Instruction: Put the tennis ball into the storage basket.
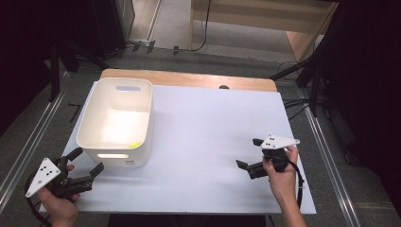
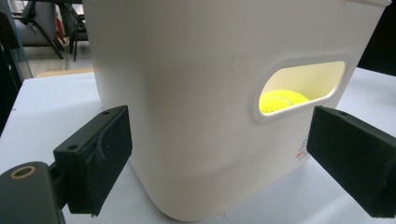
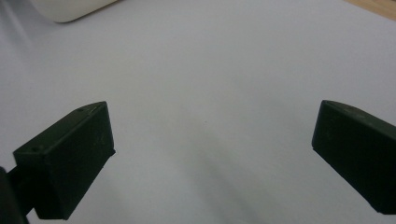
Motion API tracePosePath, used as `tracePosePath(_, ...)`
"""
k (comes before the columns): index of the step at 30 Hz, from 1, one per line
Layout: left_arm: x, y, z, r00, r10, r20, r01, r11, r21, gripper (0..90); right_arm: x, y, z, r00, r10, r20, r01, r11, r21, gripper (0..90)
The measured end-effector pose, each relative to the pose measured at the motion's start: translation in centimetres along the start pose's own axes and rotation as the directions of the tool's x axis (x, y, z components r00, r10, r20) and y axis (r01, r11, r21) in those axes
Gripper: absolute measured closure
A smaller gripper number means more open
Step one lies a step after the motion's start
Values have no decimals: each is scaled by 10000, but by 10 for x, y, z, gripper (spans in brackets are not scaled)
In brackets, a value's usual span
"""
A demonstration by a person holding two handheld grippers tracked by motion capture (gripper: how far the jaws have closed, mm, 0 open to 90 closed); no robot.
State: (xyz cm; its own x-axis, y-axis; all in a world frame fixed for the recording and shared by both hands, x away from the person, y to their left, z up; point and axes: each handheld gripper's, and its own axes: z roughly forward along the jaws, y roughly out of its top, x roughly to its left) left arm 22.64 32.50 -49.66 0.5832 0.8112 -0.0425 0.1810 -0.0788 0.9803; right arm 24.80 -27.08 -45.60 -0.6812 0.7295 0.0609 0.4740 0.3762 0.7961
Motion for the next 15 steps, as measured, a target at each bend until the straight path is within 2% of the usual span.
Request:
tracePosePath(7,0,0,0,10000,10,2,-10,10000,14,73,-5,-19,-11,9993,322,210,-311,9981,-524,0)
tracePosePath(15,0,0,0,10000,17,-3,-17,10000,5,73,-8,-36,-22,9972,621,426,-587,9953,-776,0)
